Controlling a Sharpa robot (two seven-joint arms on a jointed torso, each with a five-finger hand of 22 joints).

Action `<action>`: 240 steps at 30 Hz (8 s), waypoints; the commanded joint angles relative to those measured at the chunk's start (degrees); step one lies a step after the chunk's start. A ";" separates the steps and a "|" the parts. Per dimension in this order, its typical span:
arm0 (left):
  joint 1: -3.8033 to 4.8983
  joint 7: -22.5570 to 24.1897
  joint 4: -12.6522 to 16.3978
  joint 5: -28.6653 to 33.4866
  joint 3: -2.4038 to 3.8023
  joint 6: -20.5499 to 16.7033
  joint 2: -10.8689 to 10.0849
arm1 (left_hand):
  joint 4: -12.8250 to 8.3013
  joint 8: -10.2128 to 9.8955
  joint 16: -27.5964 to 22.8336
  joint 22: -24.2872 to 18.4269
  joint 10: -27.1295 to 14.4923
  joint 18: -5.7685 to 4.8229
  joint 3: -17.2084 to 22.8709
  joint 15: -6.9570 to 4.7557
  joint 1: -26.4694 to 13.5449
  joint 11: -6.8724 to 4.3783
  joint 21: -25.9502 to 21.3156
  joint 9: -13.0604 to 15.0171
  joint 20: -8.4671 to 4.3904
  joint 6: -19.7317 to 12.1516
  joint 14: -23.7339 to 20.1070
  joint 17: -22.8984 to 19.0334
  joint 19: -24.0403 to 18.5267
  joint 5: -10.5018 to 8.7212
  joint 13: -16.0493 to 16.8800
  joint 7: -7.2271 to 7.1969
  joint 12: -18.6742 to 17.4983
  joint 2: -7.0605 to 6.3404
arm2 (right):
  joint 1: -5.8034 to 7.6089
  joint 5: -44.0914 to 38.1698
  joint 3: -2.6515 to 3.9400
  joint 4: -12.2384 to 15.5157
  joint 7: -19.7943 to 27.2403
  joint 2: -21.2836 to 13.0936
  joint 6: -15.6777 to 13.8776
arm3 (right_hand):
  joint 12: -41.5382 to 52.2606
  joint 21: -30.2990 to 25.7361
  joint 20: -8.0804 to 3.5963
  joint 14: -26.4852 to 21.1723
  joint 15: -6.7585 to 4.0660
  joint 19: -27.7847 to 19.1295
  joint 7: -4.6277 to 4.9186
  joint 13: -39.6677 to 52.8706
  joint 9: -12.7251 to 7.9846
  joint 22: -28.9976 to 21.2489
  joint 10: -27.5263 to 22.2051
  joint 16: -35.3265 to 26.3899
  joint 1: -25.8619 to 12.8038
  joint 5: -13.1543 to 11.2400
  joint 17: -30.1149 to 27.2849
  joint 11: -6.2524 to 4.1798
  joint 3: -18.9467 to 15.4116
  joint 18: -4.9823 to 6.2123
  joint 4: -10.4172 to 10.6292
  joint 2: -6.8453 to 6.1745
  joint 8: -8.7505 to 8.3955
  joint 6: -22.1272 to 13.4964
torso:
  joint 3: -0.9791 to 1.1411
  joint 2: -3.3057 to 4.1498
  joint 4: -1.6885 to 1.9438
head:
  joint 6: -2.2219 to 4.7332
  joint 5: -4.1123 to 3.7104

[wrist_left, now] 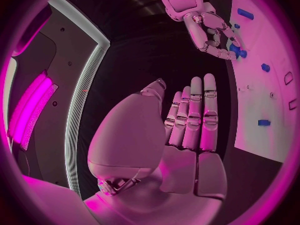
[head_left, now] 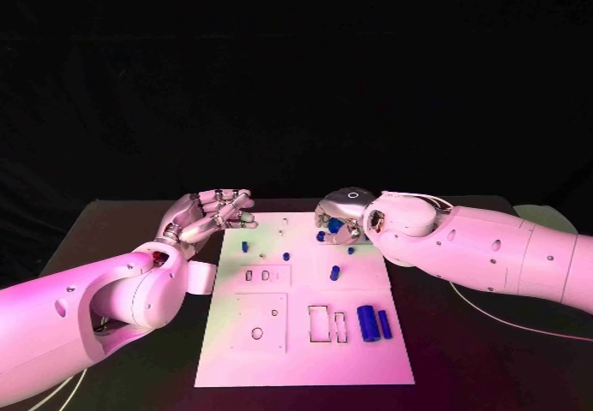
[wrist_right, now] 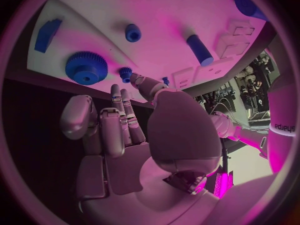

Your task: Assemble the parts on the task board

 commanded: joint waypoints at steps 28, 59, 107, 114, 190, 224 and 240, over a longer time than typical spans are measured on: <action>1.03 -0.47 -0.01 0.26 0.05 1.15 -0.45 | -0.10 -0.39 0.06 -0.12 -0.23 0.60 0.48 0.18 -0.45 0.27 -0.07 -0.13 0.35 -0.46 -0.51 0.27 -0.40 -0.26 -0.03 0.43 -0.59 -0.03 | -0.62 -2.35 -0.10 -0.45 -1.12 0.84 -5.25 | 2.66 6.66 -1.65 3.85 -1.90 2.43 -2.37 2.76 5.09 9.41 8.95 2.96 3.83 -3.26 3.57 -2.74 4.84 -2.07 -0.99 4.69 4.33 5.67 | 0.03 1.61 0.81 | 0.27 -0.16; 1.06 -0.90 -0.84 0.26 0.05 1.56 0.12 | -0.26 -0.50 0.07 -0.14 -0.33 0.63 0.77 0.20 -0.27 0.30 -0.05 -0.14 0.38 -0.54 -0.61 0.50 -0.44 -0.24 0.00 0.44 -0.80 0.15 | -0.21 -1.51 0.33 -5.68 -2.44 7.36 -16.91 | 2.07 7.12 -1.67 3.90 -1.74 2.31 -2.03 3.53 6.57 10.14 8.24 3.27 3.79 -3.15 3.87 -2.47 5.21 -2.16 -1.84 4.58 4.64 4.49 | -0.49 2.35 2.30 | 1.51 -0.70; 1.48 -1.12 -1.03 0.26 0.05 1.58 0.60 | -0.52 -0.69 0.04 -0.16 -0.48 0.66 1.25 0.22 0.13 0.35 -0.01 -0.16 0.41 -0.69 -0.80 0.83 -0.51 -0.21 0.02 0.49 -1.13 0.28 | -1.53 -2.11 0.29 -11.14 -5.30 11.74 -13.53 | 1.27 6.87 -1.31 3.85 -1.35 1.78 -1.67 3.88 7.29 9.83 7.20 3.35 2.87 -3.71 3.79 -2.03 5.39 -2.05 -1.71 4.38 4.27 3.31 | -0.46 2.93 2.68 | 1.60 -0.53; 1.52 -1.12 -1.05 0.26 0.05 1.51 0.50 | -0.52 -0.69 0.04 -0.16 -0.48 0.66 1.25 0.22 0.13 0.35 -0.01 -0.16 0.41 -0.69 -0.80 0.83 -0.51 -0.21 0.02 0.49 -1.13 0.28 | -1.52 -1.70 0.28 -11.50 -4.70 11.98 -13.17 | -0.55 5.31 -0.24 3.51 0.13 0.20 -0.17 2.84 6.99 7.66 1.91 2.92 0.47 -4.34 2.67 -0.33 5.57 -1.63 -0.50 2.58 1.78 -0.56 | -0.49 2.87 2.64 | 1.52 -0.43; 1.56 -0.98 -1.52 0.26 0.03 2.98 -0.08 | -0.26 -0.93 0.01 -0.25 -0.43 0.65 1.10 0.36 -0.74 0.44 -0.02 -0.15 0.58 -0.79 -1.10 1.52 -0.75 -0.27 0.10 0.55 -1.55 -0.46 | 0.45 18.77 1.59 -0.20 -5.98 -6.77 -2.27 | 80.84 10.25 -1.01 5.48 -1.12 5.32 -0.84 76.97 10.88 17.69 22.81 7.70 0.77 2.75 12.50 -2.05 -12.92 -3.27 8.82 0.21 3.14 -7.50 | -0.33 2.53 1.67 | 2.00 -1.69; 1.56 -1.33 -1.52 0.26 0.03 2.89 -0.39 | -0.42 -0.98 0.02 -0.26 -0.43 0.68 1.43 0.33 -0.49 0.44 0.02 -0.13 0.57 -0.79 -1.15 1.74 -0.74 -0.21 0.11 0.56 -1.67 -0.19 | -0.16 6.74 1.54 4.85 -4.95 -7.11 -13.28 | 84.17 13.01 -1.99 5.91 -2.35 7.39 -2.64 80.43 10.71 21.97 25.39 8.36 2.86 3.18 14.75 -3.60 -2.17 -4.13 5.79 1.31 5.22 -0.25 | -0.35 2.46 1.83 | 1.76 -1.63; 1.56 -1.42 -1.59 0.26 0.03 3.06 -0.02 | -0.43 -1.00 0.02 -0.26 -0.44 0.68 1.46 0.34 -0.47 0.45 0.02 -0.13 0.57 -0.81 -1.15 1.77 -0.74 -0.22 0.11 0.58 -1.69 -0.18 | 0.02 0.10 1.43 8.60 -7.22 -1.60 -14.31 | 84.18 13.27 -2.03 5.94 -2.38 7.60 -2.66 80.44 10.67 22.34 25.40 8.39 2.56 2.99 14.87 -3.62 -1.98 -4.21 5.86 1.29 5.10 -0.26 | -0.48 2.52 1.91 | 1.76 -0.94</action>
